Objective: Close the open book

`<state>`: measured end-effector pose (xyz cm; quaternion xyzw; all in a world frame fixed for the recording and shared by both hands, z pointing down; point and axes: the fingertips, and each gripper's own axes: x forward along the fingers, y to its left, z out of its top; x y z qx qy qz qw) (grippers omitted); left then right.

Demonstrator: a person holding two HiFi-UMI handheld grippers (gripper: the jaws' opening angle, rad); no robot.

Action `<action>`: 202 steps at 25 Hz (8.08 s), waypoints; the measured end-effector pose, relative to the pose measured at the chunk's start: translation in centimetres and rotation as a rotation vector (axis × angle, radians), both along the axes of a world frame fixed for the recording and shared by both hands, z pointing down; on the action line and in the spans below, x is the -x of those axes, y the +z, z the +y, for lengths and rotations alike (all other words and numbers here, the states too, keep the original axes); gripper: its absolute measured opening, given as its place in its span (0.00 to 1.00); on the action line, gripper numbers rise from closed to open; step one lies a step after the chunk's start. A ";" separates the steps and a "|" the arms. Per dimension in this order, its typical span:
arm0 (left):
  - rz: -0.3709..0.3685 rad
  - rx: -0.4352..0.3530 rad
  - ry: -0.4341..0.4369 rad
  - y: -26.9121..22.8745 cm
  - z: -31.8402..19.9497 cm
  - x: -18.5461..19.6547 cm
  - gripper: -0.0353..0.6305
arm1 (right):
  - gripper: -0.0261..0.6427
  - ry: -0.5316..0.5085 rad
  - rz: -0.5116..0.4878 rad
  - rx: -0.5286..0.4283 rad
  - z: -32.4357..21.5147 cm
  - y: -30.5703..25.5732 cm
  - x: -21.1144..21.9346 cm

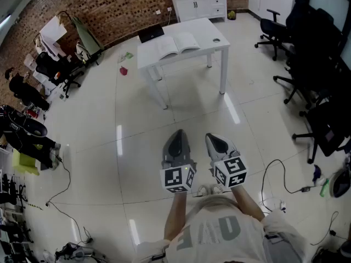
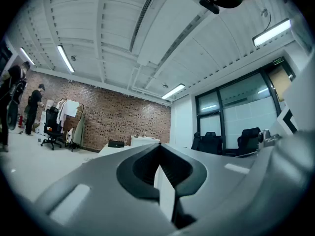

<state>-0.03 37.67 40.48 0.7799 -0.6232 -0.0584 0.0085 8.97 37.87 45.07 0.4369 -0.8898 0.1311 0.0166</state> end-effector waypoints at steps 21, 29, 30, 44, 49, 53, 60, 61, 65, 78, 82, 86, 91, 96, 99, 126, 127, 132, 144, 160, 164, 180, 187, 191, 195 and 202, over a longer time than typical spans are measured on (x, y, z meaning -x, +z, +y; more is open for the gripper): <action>0.029 0.025 -0.054 0.7 -0.8 -0.9 0.08 | 0.04 0.004 -0.030 -0.027 -1.9 -0.2 -3.0; 0.084 -0.049 -0.051 -1.0 -1.1 -2.3 0.08 | 0.04 -0.003 -0.062 0.028 -3.0 2.7 -5.6; 0.078 -0.047 -0.060 -1.1 -1.5 -2.6 0.08 | 0.04 -0.006 -0.064 0.045 -3.6 3.2 -6.0; 0.091 0.026 -0.144 3.7 -13.0 2.5 0.08 | 0.04 0.003 -0.051 0.083 -14.6 6.2 -4.4; 0.096 0.025 -0.135 3.3 -22.9 6.3 0.08 | 0.04 0.012 -0.059 0.088 -24.3 5.6 -0.5; 0.123 0.006 -0.118 2.3 -31.3 8.6 0.08 | 0.05 0.004 -0.049 0.100 -33.2 4.9 2.7; 0.077 0.015 -0.074 2.1 -40.8 11.4 0.08 | 0.05 0.001 -0.066 0.102 -43.2 3.9 7.5; 0.073 0.040 -0.078 3.1 -41.9 11.5 0.08 | 0.05 0.004 -0.064 0.106 -44.3 4.1 7.5; 0.145 0.103 -0.071 5.8 -46.3 11.3 0.08 | 0.04 0.011 -0.090 0.134 -48.6 5.5 7.1; 0.053 0.010 -0.053 2.8 -70.8 11.0 0.08 | 0.05 -0.042 -0.106 0.100 -71.7 6.0 9.2; 0.047 0.034 -0.111 3.1 -75.0 13.3 0.08 | 0.05 -0.079 -0.126 0.116 -76.6 5.0 10.8; 0.059 0.055 -0.137 3.6 -77.5 15.0 0.08 | 0.05 -0.116 -0.199 0.153 -79.0 3.7 11.9; 0.056 0.063 -0.138 3.1 -80.6 16.0 0.08 | 0.05 -0.095 -0.224 0.143 -81.9 2.9 12.8; 0.050 0.078 -0.096 3.7 -82.1 16.0 0.08 | 0.05 -0.045 -0.275 0.151 -83.2 2.6 12.3; 0.049 0.107 -0.075 4.8 -82.4 16.0 0.08 | 0.11 -0.084 -0.324 0.200 -82.7 4.8 12.5; 0.037 0.289 -0.010 11.9 -80.8 16.0 0.08 | 0.24 0.505 -1.032 0.712 -83.4 23.8 6.4; 0.039 0.289 -0.011 11.9 -80.7 16.0 0.08 | 0.24 0.517 -1.038 0.711 -83.4 23.9 6.3; 0.051 0.293 -0.028 12.1 -80.0 16.7 0.08 | 0.19 0.504 -0.894 0.638 -83.2 22.1 6.2; 0.066 0.303 -0.073 12.5 -79.0 18.7 0.08 | 0.16 0.383 -0.391 0.379 -82.2 16.0 10.4; 0.111 0.284 -0.201 12.3 -77.0 24.3 0.08 | 0.16 0.170 0.054 0.124 -81.3 13.4 17.0; 0.122 0.278 -0.228 12.3 -76.7 25.6 0.08 | 0.15 0.080 0.202 0.094 -80.5 14.9 19.6; 0.178 0.294 -0.257 13.4 -76.5 27.9 0.08 | 0.37 -0.272 0.577 0.078 -76.0 21.9 26.5; 0.183 0.283 -0.215 13.2 -77.0 26.6 0.08 | 0.42 -0.269 0.194 0.295 -76.1 18.0 26.1; 0.228 0.226 -0.192 12.0 -77.2 26.3 0.08 | 0.26 -0.093 0.040 0.266 -79.6 12.9 23.7; 0.135 0.155 -0.165 10.9 -77.5 26.4 0.07 | 0.05 0.073 -0.052 0.236 -80.9 10.2 20.7; 0.047 0.077 -0.116 8.8 -76.2 25.6 0.07 | 0.05 0.203 -0.155 0.187 -79.0 7.4 16.7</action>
